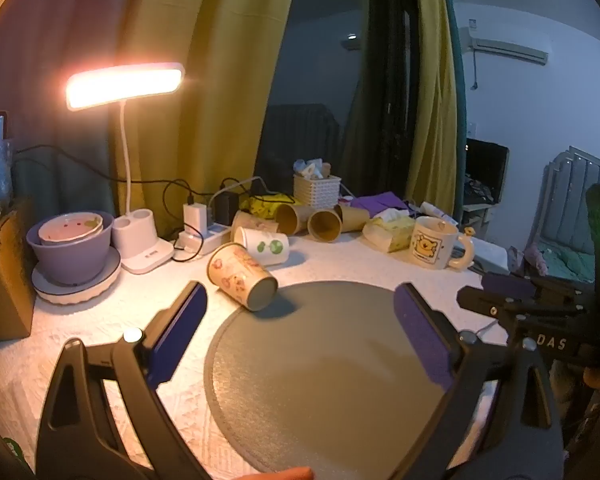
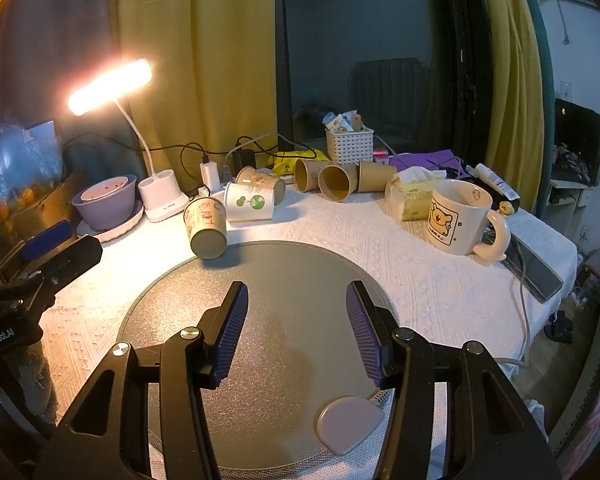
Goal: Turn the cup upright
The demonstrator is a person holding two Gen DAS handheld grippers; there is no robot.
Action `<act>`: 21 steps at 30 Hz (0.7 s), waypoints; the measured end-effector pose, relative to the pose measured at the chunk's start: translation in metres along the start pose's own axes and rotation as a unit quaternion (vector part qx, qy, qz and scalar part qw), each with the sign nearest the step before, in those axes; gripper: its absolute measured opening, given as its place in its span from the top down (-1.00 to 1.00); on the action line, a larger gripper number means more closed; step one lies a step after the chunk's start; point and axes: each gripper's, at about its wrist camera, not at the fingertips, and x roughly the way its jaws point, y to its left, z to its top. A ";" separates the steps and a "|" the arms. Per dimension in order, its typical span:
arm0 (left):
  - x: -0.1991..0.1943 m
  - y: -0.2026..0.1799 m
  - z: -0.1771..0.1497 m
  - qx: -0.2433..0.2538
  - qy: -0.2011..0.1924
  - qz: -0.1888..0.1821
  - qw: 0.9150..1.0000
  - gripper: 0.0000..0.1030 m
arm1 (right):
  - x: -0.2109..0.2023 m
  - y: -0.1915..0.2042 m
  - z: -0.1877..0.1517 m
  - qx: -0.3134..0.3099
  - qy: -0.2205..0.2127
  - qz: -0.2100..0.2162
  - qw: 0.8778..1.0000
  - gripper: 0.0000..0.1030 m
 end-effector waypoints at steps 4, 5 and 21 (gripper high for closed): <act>0.001 -0.001 -0.001 0.001 0.000 -0.004 1.000 -0.85 | 0.000 0.000 0.000 0.000 0.000 0.000 1.000 -0.05; 0.002 -0.002 0.000 0.001 0.000 -0.004 1.000 -0.85 | 0.000 0.000 0.000 0.000 0.000 0.000 1.000 -0.05; -0.002 -0.005 0.000 0.003 0.001 0.002 1.000 -0.85 | 0.000 0.000 0.000 0.000 -0.001 -0.001 1.000 -0.05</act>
